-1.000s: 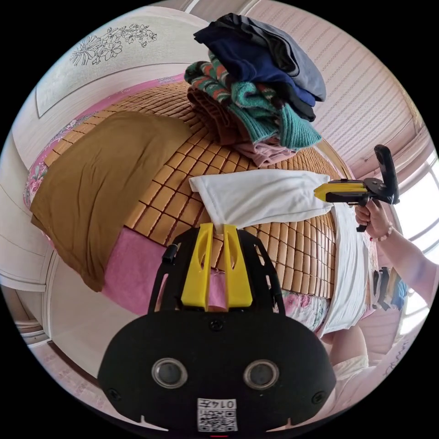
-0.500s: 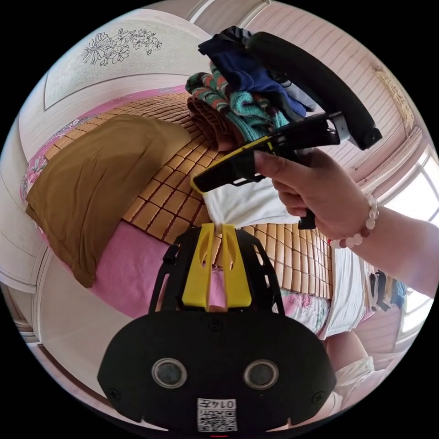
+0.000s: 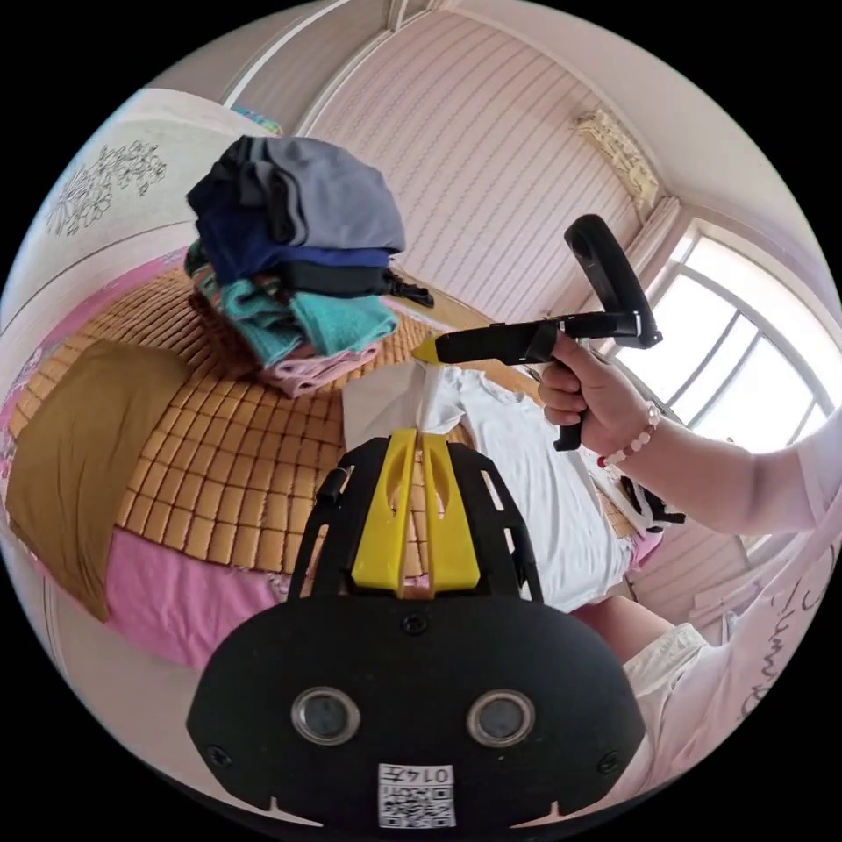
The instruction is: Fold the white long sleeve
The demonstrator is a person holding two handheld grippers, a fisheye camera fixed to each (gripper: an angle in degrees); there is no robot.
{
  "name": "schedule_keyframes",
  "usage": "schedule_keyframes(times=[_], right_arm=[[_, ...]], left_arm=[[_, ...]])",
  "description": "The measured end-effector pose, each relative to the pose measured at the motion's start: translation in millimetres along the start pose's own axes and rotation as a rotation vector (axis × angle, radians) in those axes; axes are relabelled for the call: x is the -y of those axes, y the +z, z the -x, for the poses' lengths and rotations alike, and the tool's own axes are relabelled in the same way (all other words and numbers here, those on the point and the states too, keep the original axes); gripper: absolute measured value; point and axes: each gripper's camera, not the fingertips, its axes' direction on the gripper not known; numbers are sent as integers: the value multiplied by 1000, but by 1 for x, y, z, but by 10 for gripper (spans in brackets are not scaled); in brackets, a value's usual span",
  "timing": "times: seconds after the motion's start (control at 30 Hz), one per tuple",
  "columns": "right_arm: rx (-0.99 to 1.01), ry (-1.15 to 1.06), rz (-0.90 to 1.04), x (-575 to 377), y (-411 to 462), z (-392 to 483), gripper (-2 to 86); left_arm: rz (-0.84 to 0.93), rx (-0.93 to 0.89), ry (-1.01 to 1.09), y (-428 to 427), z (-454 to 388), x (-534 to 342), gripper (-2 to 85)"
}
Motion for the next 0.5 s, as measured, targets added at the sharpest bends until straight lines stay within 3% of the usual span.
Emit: schedule_keyframes(times=[0.23,0.33,0.5], right_arm=[[-53,181,-337,-119,-246,-68,5],[-143,267,-396,-195,-320,-79,6],[-207,594,-282,-323,-330,-137,9]], left_arm=[[-94,-301,299,31,-147,71,-10],[-61,-440,451,48,-221,71,-10],[178,-486,516,128,-286,31,-10]])
